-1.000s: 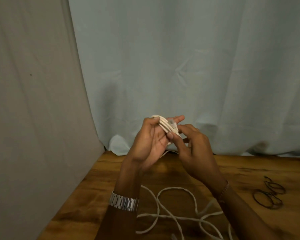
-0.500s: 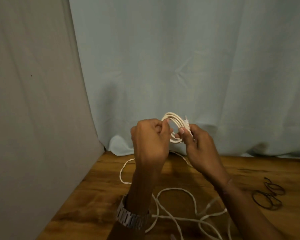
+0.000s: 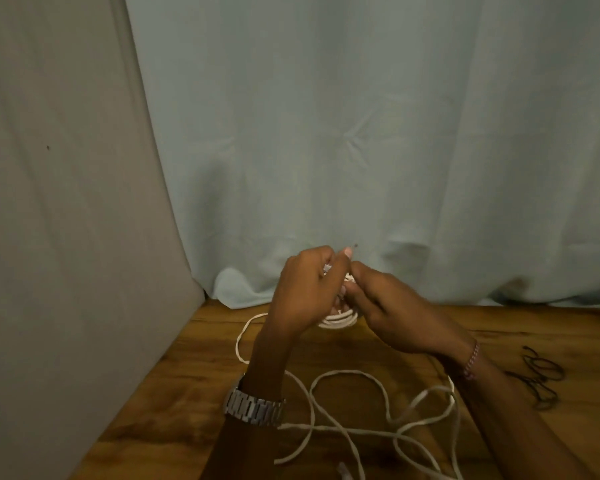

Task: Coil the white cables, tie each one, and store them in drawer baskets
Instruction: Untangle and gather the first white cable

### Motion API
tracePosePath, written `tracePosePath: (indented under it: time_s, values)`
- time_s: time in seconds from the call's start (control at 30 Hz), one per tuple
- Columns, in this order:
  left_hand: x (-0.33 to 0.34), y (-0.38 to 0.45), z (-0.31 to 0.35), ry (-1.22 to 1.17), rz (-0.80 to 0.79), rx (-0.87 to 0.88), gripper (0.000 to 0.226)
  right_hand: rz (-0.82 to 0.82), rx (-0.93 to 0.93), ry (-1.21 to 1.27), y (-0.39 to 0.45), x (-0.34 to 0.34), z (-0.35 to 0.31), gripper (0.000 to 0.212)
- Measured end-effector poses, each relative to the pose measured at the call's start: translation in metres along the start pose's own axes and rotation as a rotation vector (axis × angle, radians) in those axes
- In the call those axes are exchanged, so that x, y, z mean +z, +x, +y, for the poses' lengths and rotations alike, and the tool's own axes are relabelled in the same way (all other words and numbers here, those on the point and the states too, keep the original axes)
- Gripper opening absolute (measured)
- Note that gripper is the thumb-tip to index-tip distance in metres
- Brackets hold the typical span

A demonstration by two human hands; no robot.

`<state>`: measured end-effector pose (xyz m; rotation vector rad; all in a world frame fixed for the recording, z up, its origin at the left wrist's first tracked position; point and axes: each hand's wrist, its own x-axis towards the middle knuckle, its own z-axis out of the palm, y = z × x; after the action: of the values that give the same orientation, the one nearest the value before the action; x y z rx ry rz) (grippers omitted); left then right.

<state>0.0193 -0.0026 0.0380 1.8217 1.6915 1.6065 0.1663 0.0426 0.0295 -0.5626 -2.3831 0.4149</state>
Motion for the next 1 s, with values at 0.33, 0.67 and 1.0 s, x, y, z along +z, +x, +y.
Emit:
tracePosePath:
  time_s: [0.33, 0.67, 1.0]
  values:
    - [-0.006, -0.003, 0.018, -0.455, 0.057, -0.399, 0.040, 0.118, -0.004, 0.015, 0.003, 0.001, -0.013, 0.022]
    - [-0.005, -0.001, 0.019, -0.342, 0.160, -0.453, 0.031, 0.349, 0.049, 0.043, 0.004, 0.004, -0.015, 0.033]
    - [-0.005, 0.002, 0.017, -0.391, 0.188, -0.430, 0.044, 0.565, 0.142, 0.063, 0.008, 0.023, -0.012, 0.037]
